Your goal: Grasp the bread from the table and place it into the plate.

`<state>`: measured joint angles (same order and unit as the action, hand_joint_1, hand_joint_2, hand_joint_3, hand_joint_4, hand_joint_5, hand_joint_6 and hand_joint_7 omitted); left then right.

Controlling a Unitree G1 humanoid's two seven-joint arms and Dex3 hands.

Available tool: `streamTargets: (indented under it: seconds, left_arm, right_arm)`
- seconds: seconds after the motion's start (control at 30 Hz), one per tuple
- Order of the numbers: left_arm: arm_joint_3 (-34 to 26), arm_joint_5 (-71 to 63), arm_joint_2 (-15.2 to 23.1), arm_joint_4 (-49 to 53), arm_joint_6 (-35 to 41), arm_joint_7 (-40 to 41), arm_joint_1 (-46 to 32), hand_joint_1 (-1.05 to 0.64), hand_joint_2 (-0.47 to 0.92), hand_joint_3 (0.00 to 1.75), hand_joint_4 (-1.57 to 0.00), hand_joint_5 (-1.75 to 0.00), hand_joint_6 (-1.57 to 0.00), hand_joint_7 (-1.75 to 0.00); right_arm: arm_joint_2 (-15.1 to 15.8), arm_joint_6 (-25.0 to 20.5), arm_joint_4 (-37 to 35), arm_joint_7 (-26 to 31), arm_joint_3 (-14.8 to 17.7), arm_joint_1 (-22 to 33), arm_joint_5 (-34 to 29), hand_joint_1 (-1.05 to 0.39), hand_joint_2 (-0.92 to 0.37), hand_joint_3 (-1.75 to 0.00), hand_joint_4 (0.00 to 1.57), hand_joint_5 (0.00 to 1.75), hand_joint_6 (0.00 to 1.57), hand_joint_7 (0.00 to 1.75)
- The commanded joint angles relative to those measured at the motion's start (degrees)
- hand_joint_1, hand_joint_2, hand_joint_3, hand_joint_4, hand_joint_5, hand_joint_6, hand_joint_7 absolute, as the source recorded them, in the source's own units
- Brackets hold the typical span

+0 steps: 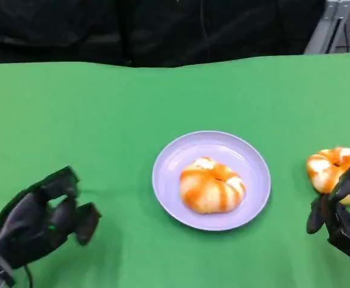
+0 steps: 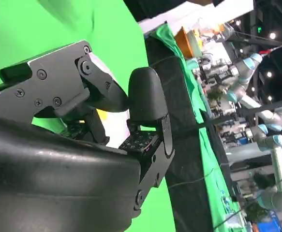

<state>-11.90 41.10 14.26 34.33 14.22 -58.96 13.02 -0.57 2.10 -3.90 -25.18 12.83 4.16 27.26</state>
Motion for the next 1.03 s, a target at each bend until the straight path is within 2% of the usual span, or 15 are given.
streamTargets:
  seconds: [0.03,0.07,0.13,0.27,0.37,0.43,0.53,0.67,0.83,0.93,1.03]
  left_arm:
    - [-3.7,2.0,-0.5,6.7,4.5,-4.0,3.2,-0.19,0.72,0.56,-0.77,-1.75,-0.8,-1.56]
    - [-3.8,1.6,-0.6,7.5,4.9,-4.6,3.7,-0.2,0.75,0.5,-0.76,-1.75,-0.8,-1.56]
    - [-4.0,0.8,-0.5,8.6,5.3,-5.8,4.4,-0.2,0.79,0.4,-0.77,-1.75,-0.88,-1.36]
    - [-3.8,-0.5,-0.4,9.6,5.8,-7.2,5.2,-0.2,0.8,0.35,-0.79,-1.75,-0.93,-1.24]
    - [-4.1,-1.2,-0.7,10.7,5.9,-8.6,5.8,-0.21,0.8,0.33,-0.78,-1.75,-0.94,-1.24]
    - [-4.4,-1.2,-1.1,11.1,5.7,-9.1,6.0,-0.21,0.84,0.26,-0.78,-1.75,-0.89,-1.4]
    - [-5.0,-1.2,-1.4,11.3,5.7,-9.1,6.0,-0.23,0.85,0.21,-0.78,-1.75,-0.9,-1.33]
    - [-5.3,-1.4,-1.3,11.2,6.0,-9.0,6.1,-0.24,0.86,0.17,-0.78,-1.75,-0.88,-1.39]
    - [-5.8,-1.6,-1.4,10.9,6.6,-8.7,6.0,-0.23,0.9,0.11,-0.77,-1.75,-0.92,-1.25]
    - [-5.9,-1.8,-1.4,10.7,7.0,-8.6,6.0,-0.22,0.92,0.12,-0.78,-1.75,-0.9,-1.29]
    - [-6.1,-1.7,-1.4,10.8,7.4,-9.0,6.0,-0.24,0.91,0.09,-0.77,-1.75,-0.91,-1.23]
  right_arm:
    - [0.7,-0.1,0.0,0.1,0.5,-0.1,0.7,-0.09,-0.63,-1.07,0.8,1.75,0.69,1.59]
    - [0.7,-0.3,-0.1,-0.1,0.6,-0.1,0.9,-0.09,-0.63,-1.08,0.81,1.75,0.69,1.59]
    - [0.7,-0.4,0.0,-0.3,0.6,0.1,1.3,-0.1,-0.63,-1.08,0.81,1.75,0.7,1.6]
    - [0.6,-0.8,0.7,0.0,0.3,0.6,1.2,-0.09,-0.6,-1.12,0.81,1.75,0.7,1.61]
    - [0.4,-1.0,1.2,0.2,0.3,0.9,1.2,-0.09,-0.6,-1.13,0.81,1.75,0.7,1.6]
    - [0.5,-0.6,1.2,0.2,0.3,1.1,0.9,-0.09,-0.6,-1.12,0.8,1.75,0.7,1.6]
    - [0.5,-0.3,1.0,0.0,0.3,1.1,0.8,-0.08,-0.62,-1.12,0.8,1.75,0.69,1.59]
    - [0.3,-0.3,1.0,0.0,0.3,1.0,0.9,-0.08,-0.62,-1.11,0.8,1.75,0.69,1.59]
    - [0.4,-0.4,1.2,0.3,0.2,1.0,0.7,-0.09,-0.62,-1.1,0.8,1.75,0.69,1.6]
    - [0.4,-0.4,1.3,0.4,0.2,1.0,0.6,-0.09,-0.61,-1.1,0.8,1.75,0.7,1.6]
    - [0.5,-0.3,1.2,0.1,0.3,1.1,0.8,-0.09,-0.62,-1.1,0.8,1.75,0.7,1.6]
